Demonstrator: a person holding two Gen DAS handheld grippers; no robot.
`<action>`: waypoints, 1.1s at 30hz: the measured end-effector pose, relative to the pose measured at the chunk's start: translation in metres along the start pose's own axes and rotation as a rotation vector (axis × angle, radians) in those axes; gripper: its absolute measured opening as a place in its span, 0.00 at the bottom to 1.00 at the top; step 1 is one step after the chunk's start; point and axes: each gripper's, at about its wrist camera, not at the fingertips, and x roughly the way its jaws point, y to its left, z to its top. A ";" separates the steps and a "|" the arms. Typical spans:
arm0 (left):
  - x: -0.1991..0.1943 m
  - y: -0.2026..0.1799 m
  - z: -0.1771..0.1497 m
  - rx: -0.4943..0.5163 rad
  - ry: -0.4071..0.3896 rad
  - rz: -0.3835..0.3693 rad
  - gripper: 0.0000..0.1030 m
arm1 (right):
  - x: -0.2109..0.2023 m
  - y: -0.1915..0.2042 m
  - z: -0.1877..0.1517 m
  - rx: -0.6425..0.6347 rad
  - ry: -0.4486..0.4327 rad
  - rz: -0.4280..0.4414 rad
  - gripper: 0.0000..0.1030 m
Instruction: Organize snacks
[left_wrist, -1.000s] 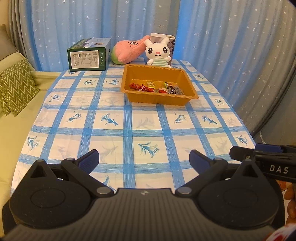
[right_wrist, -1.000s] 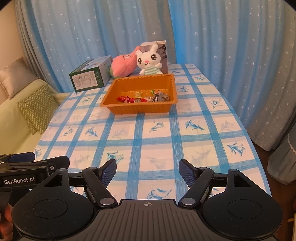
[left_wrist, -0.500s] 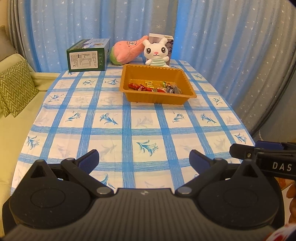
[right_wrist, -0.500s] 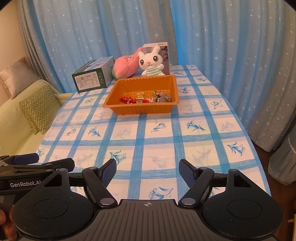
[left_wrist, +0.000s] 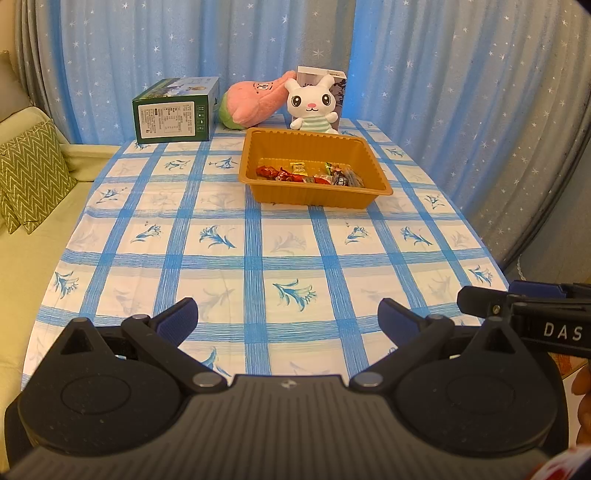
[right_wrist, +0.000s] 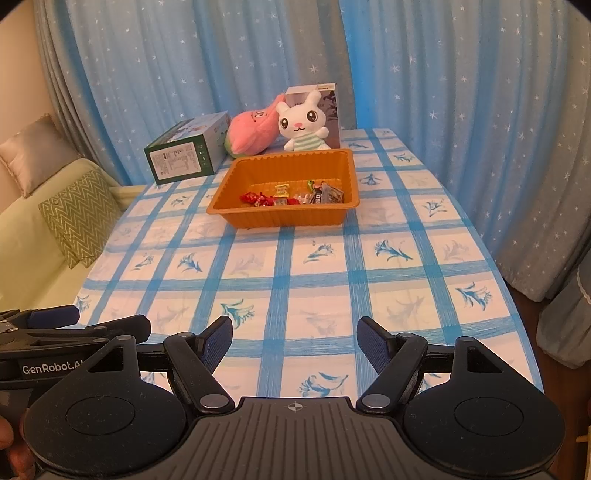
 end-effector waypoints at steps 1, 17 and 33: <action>0.000 0.000 0.000 0.000 0.000 0.000 1.00 | 0.000 0.000 0.000 -0.001 0.001 0.000 0.72; -0.001 0.001 0.000 0.002 0.000 0.001 1.00 | 0.000 0.000 0.000 0.000 0.001 0.001 0.72; -0.001 0.001 0.001 0.000 0.000 0.002 1.00 | 0.001 0.000 0.001 0.000 0.003 0.001 0.72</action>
